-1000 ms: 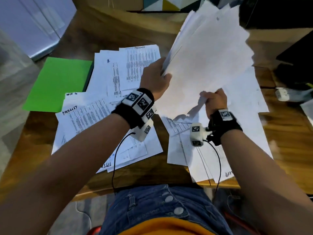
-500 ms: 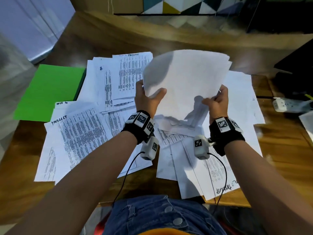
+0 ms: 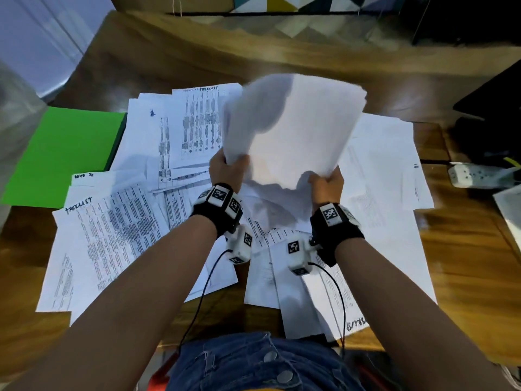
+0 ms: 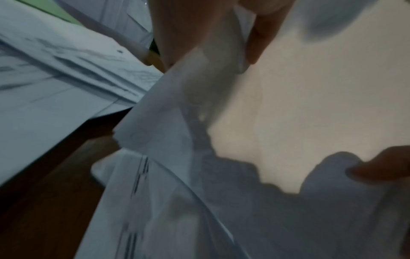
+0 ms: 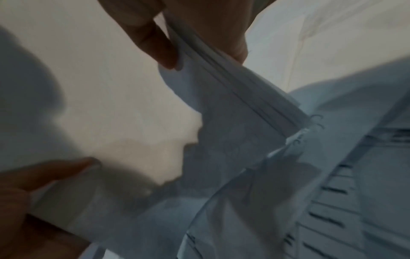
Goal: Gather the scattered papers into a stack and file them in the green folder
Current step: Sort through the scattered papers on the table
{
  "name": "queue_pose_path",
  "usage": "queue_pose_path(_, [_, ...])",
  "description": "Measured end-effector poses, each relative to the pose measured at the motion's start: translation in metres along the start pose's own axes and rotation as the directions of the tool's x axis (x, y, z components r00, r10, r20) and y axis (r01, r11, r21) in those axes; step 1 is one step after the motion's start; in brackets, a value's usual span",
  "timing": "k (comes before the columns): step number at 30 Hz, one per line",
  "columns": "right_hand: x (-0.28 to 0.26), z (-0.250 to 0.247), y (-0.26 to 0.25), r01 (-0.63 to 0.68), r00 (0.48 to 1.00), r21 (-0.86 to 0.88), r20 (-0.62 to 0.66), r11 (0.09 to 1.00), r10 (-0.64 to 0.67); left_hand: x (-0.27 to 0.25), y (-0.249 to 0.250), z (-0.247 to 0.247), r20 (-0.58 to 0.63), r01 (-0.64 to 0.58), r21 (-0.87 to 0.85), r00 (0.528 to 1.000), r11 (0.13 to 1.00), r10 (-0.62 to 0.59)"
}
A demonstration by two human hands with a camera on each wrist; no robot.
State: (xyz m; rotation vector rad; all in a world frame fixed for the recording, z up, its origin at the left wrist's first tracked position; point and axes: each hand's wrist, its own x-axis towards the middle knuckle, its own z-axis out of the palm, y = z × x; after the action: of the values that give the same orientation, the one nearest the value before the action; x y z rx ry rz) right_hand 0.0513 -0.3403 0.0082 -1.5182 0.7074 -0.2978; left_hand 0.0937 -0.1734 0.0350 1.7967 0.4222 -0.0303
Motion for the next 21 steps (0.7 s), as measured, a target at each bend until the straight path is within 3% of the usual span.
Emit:
queue_pose_path(3, [0.024, -0.005, -0.005, 0.108, 0.994, -0.281, 0.008, 0.954, -0.11, 0.018, 0.009, -0.001, -0.001, -0.119, 0.187, 0.993, 0.975, 0.122])
queue_pose_path(5, [0.044, -0.014, -0.006, 0.141, 0.99, -0.353, 0.068, 0.925, -0.125, 0.032, 0.012, -0.006, 0.032, -0.143, 0.288, 0.99, 0.947, 0.14])
queue_pose_path(9, [0.083, -0.045, 0.004, 0.004, 0.991, -0.459, 0.123, 0.888, 0.058, 0.056, 0.002, -0.018, -0.005, -0.003, 0.371, 1.0, 0.928, 0.006])
queue_pose_path(12, [0.113, -0.076, 0.017, -0.084, 0.987, -0.705, 0.041, 0.705, 0.158, 0.062, -0.015, -0.026, -0.048, 0.116, 0.377, 0.993, 0.919, -0.105])
queue_pose_path(15, [0.137, -0.095, 0.028, -0.162, 0.973, -0.802, -0.033, 0.575, 0.227, 0.07, -0.031, -0.028, -0.066, 0.194, 0.39, 0.981, 0.9, -0.183])
queue_pose_path(18, [0.148, -0.092, 0.03, -0.155, 0.968, -0.825, -0.016, 0.544, 0.252, 0.072, -0.04, -0.028, -0.068, 0.255, 0.377, 0.966, 0.89, -0.248])
queue_pose_path(21, [0.149, -0.074, 0.027, -0.099, 0.956, -0.796, 0.09, 0.597, 0.279, 0.069, -0.044, -0.025, -0.066, 0.277, 0.372, 0.96, 0.886, -0.272])
